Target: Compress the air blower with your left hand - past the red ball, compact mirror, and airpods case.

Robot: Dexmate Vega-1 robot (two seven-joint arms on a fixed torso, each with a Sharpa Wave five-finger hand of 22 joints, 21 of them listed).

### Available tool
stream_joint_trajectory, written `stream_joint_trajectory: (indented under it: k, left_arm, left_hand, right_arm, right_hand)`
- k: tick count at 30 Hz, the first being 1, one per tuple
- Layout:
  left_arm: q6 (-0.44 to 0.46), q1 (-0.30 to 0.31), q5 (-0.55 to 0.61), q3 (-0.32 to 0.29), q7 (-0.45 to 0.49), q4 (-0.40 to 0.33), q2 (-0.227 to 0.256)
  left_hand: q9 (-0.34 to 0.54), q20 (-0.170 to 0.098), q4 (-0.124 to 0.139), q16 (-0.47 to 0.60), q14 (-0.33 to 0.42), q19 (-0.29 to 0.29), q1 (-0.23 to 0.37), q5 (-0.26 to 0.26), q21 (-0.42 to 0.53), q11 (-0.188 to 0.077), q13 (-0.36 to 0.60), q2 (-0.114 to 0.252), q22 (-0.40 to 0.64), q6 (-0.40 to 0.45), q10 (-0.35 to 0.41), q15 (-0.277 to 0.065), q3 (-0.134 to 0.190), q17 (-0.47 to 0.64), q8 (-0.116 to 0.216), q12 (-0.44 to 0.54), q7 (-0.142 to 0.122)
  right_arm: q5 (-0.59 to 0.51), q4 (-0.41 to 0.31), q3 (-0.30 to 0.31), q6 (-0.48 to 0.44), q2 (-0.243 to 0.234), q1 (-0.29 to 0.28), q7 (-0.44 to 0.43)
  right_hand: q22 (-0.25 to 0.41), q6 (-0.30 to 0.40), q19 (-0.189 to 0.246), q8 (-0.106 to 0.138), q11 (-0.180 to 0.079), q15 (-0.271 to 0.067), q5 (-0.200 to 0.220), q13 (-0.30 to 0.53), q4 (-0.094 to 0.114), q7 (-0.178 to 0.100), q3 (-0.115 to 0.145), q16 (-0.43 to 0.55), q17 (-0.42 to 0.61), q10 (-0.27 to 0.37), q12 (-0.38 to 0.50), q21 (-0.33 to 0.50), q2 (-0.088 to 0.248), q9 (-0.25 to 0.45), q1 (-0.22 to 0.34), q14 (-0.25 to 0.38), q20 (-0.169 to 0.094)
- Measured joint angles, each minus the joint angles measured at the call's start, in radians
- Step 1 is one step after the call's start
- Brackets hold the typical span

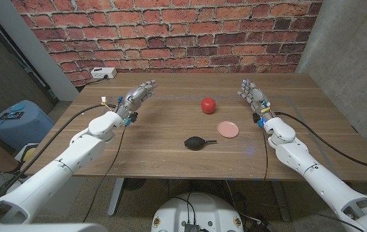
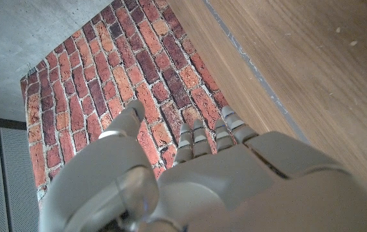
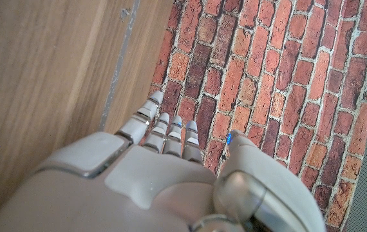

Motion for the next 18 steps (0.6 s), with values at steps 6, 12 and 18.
stream_joint_trajectory:
  k: [6,12,18]
  left_arm:
    - [0.032,0.0,0.026,0.002,0.003,-0.046,0.032]
    - [0.037,0.0,0.031,0.006,0.002,-0.085,0.063]
    - [0.084,-0.002,0.064,0.01,-0.019,-0.119,0.094]
  left_hand:
    - [0.0,0.005,-0.006,0.0,0.005,0.005,0.009,0.001,-0.008,0.005,0.005,-0.009,0.005,0.004,0.005,0.005,-0.006,0.0,0.0,0.0,0.004]
    - [0.0,0.005,-0.008,0.0,0.005,0.005,0.023,0.005,-0.015,0.013,0.009,-0.023,0.005,-0.001,0.001,0.006,-0.008,0.0,-0.005,0.0,0.02]
    - [0.0,0.006,-0.012,0.0,0.001,0.006,0.033,0.012,-0.021,0.016,0.014,-0.033,0.005,-0.013,-0.003,0.009,-0.013,0.0,-0.009,0.0,0.032]
  right_arm:
    - [0.0,0.0,0.002,0.006,0.0,-0.006,0.0]
    - [0.0,-0.001,0.003,0.012,0.0,-0.007,-0.001]
    - [0.0,-0.004,0.004,0.017,0.004,-0.011,-0.006]
  right_hand:
    - [0.0,0.0,0.0,0.0,0.002,0.0,0.0,0.0,-0.004,0.0,0.004,0.0,0.0,-0.002,0.0,0.0,-0.004,0.0,0.004,0.0,0.0]
    - [0.0,0.0,0.0,0.0,0.004,0.0,0.0,0.0,-0.004,0.0,0.004,0.0,0.0,-0.004,0.0,0.0,-0.004,0.0,0.004,0.0,0.0]
    - [0.0,0.0,0.0,0.0,0.004,0.0,0.0,0.0,-0.001,0.0,0.012,0.0,0.0,-0.004,0.0,0.0,-0.004,0.0,0.004,0.0,0.0]
